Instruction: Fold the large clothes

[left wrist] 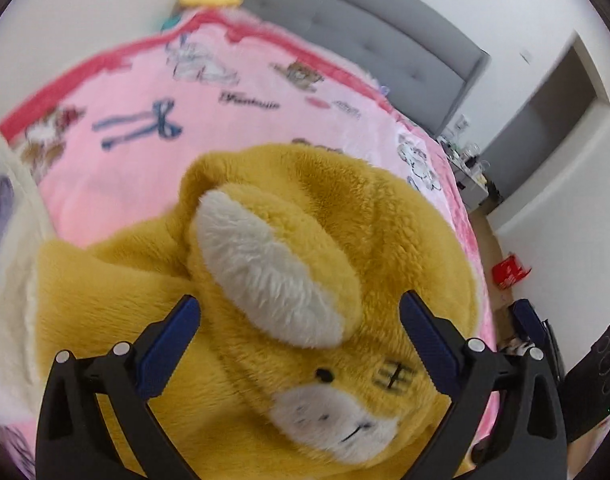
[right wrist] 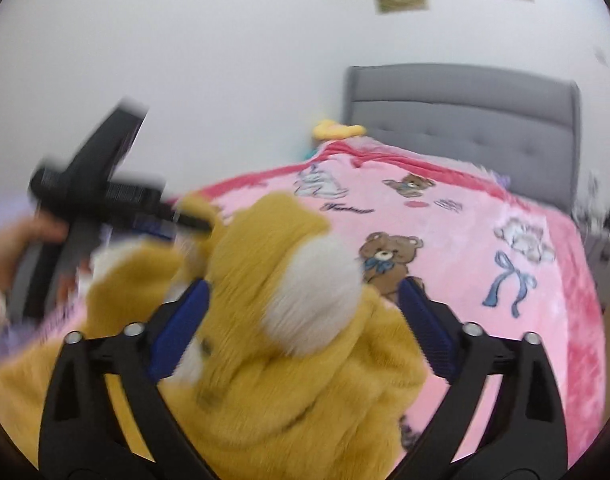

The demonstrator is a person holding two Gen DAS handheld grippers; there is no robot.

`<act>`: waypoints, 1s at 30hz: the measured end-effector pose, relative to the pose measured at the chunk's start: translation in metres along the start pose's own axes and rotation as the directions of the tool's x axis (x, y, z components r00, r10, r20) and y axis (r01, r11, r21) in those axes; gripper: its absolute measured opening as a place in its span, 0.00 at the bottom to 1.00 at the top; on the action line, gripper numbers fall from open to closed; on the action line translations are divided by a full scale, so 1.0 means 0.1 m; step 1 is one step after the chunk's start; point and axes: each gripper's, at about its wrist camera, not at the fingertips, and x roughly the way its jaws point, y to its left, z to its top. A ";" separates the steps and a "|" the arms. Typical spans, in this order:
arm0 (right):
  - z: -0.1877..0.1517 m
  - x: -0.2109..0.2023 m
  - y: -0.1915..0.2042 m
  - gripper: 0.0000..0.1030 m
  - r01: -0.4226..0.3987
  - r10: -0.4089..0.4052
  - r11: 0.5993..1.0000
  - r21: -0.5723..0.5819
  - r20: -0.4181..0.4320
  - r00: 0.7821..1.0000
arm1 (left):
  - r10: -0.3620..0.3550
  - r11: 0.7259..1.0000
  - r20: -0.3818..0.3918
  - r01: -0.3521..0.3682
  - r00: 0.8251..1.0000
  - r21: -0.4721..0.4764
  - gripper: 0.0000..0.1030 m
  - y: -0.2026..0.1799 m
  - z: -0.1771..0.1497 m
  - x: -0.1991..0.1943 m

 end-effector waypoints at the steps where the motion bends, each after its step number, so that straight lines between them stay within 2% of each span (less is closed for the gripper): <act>1: 0.06 0.09 -0.06 0.90 -0.009 0.009 1.000 0.004 -0.014 1.000 | -0.003 0.999 0.002 0.003 1.000 -0.045 0.95 0.04 0.00 0.05; 3: 0.12 0.27 -0.12 0.90 -0.077 0.077 0.997 -0.005 -0.071 0.995 | -0.018 0.991 0.009 0.019 1.000 -0.130 0.95 0.10 -0.03 0.12; 4: 0.13 0.37 -0.15 0.83 -0.129 0.128 0.992 0.000 -0.103 0.986 | -0.041 0.983 0.000 0.041 0.999 -0.180 0.93 0.14 -0.07 0.17; 5: 0.12 0.43 -0.16 0.70 -0.175 0.175 0.984 0.012 -0.114 0.978 | -0.050 0.978 -0.014 0.046 0.999 -0.205 0.84 0.16 -0.10 0.21; 6: 0.12 0.51 -0.19 0.55 -0.212 0.214 0.977 0.035 -0.138 0.967 | -0.051 0.976 -0.027 0.044 0.998 -0.213 0.79 0.18 -0.15 0.25; 7: 0.10 0.60 -0.22 0.32 -0.243 0.248 0.969 0.051 -0.174 0.953 | -0.028 0.980 -0.040 0.019 0.999 -0.198 0.74 0.18 -0.21 0.28; 8: 0.08 0.66 -0.23 0.22 -0.273 0.280 0.960 0.064 -0.205 0.938 | -0.001 0.984 -0.037 -0.006 0.999 -0.178 0.69 0.18 -0.26 0.29; 10: 0.02 0.69 -0.22 0.18 -0.284 0.293 0.956 0.071 -0.220 0.930 | -0.001 0.985 0.006 0.002 1.000 -0.175 0.64 0.21 -0.36 0.24; 13: 0.00 0.58 -0.22 0.14 -0.274 0.280 0.960 0.062 -0.181 0.943 | -0.044 0.979 0.094 0.062 0.995 -0.194 0.57 0.25 -0.41 0.12; 15: 0.01 0.54 -0.22 0.14 -0.273 0.279 0.960 0.058 -0.173 0.945 | -0.053 0.987 0.119 0.071 0.991 -0.148 0.48 0.17 -0.39 0.06; 19: 0.00 0.34 -0.17 0.13 -0.254 0.258 0.966 0.053 -0.118 0.959 | -0.050 0.995 0.185 0.065 0.981 -0.080 0.40 0.03 -0.30 -0.11; 21: 0.01 0.25 -0.13 0.12 -0.233 0.236 0.971 0.048 -0.092 0.967 | -0.038 0.994 0.208 0.059 0.977 -0.092 0.39 0.03 -0.25 -0.18; 24: 0.05 0.18 -0.08 0.11 -0.232 0.235 0.972 0.042 -0.075 0.969 | -0.038 0.980 0.235 0.082 0.971 -0.182 0.37 0.21 -0.22 -0.26; 25: 0.08 0.16 -0.05 0.11 -0.205 0.205 0.979 0.019 -0.068 0.976 | -0.053 0.979 0.269 0.104 0.962 -0.177 0.37 0.24 -0.24 -0.32; 26: 0.16 0.18 -0.01 0.11 -0.171 0.170 0.985 -0.018 -0.060 0.984 | -0.072 0.980 0.320 0.127 0.945 -0.156 0.34 0.25 -0.27 -0.41; 28: 0.33 0.24 0.03 0.11 -0.159 0.156 0.985 -0.065 -0.040 0.987 | -0.054 0.987 0.404 0.111 0.913 -0.118 0.34 0.25 -0.33 -0.63; 29: 0.41 0.26 0.06 0.11 -0.157 0.155 0.984 -0.089 -0.030 0.987 | -0.069 0.984 0.438 0.133 0.896 -0.118 0.34 0.27 -0.37 -0.72; 30: 0.54 0.28 0.11 0.11 -0.157 0.157 0.979 -0.129 -0.014 0.988 | -0.079 0.981 0.456 0.151 0.886 -0.124 0.34 0.30 -0.39 -0.77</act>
